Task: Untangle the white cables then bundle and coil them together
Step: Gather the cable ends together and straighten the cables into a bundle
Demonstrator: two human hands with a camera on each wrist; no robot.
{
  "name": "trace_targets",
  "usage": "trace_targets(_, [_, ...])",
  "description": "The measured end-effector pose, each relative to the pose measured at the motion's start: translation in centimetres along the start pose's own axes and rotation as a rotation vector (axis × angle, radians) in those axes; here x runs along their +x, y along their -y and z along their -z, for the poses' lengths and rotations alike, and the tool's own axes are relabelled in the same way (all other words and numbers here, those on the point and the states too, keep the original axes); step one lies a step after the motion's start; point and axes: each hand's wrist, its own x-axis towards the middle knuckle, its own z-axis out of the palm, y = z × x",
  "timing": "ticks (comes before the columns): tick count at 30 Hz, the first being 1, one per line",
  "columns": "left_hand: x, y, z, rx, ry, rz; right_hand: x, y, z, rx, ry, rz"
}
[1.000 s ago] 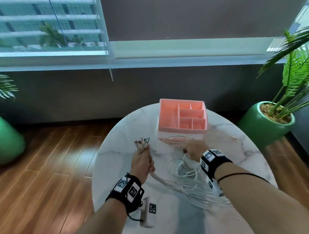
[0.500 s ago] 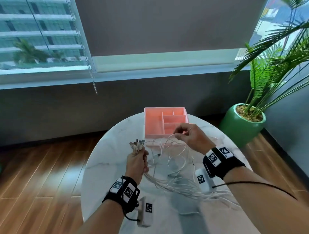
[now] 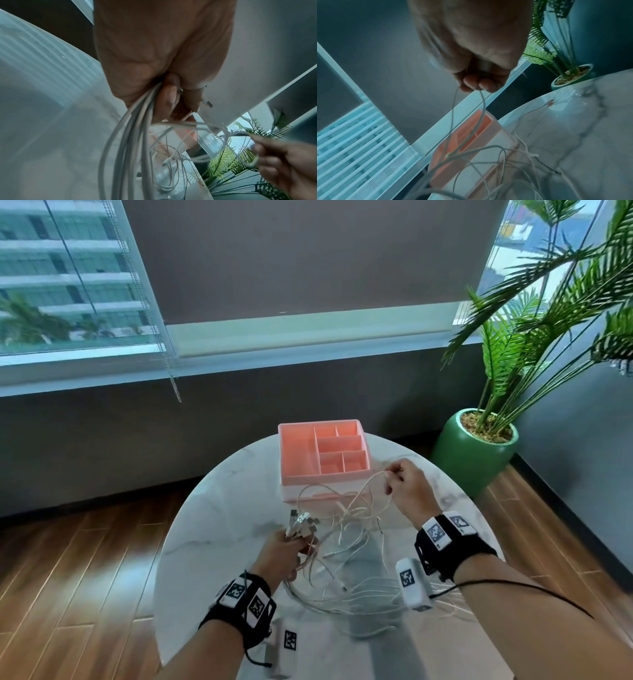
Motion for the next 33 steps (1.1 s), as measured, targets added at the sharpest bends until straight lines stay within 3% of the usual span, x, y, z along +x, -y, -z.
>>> trace_targets(4, [-0.3,-0.3,1.5,-0.129,-0.011,-0.019,1.6,-3.4,2.3,-0.108,-0.163,-0.169])
trace_targets(10, [0.2,-0.7,3.3,-0.431,-0.150,-0.106,0.3,-7.5,5.9,-0.192,-0.325,-0.467])
trace_targets(13, [0.0,-0.8,3.3,-0.467,-0.143,-0.139,-0.7,-10.0,6.5,-0.186,-0.300,-0.524])
trace_targets(15, [-0.2,-1.1,2.9,-0.470,-0.102,-0.147,-0.4,-11.8,6.2,-0.224,-0.186,-0.540])
trace_targets(18, [-0.3,-1.5,2.2,-0.484,-0.040,-0.153,-0.6,-9.5,4.3,-0.277,-0.065,-0.428])
trace_targets(21, [-0.6,-2.3,1.6,-0.485,-0.003,-0.171,-1.8,-4.2,1.5,-0.283,-0.037,-0.112])
trace_targets(24, [-1.0,-3.1,1.2,-0.508,0.022,-0.200,-3.2,-0.2,-2.1,-0.161,0.191,0.126])
trace_targets(29, [-1.4,-4.1,0.8,-0.563,0.061,-0.236,-6.1,3.4,-7.4,-0.183,0.699,0.217])
trace_targets(33, [-1.4,-4.3,1.2,-0.569,-0.008,-0.265,-6.4,3.3,-9.5,-0.216,0.701,0.250])
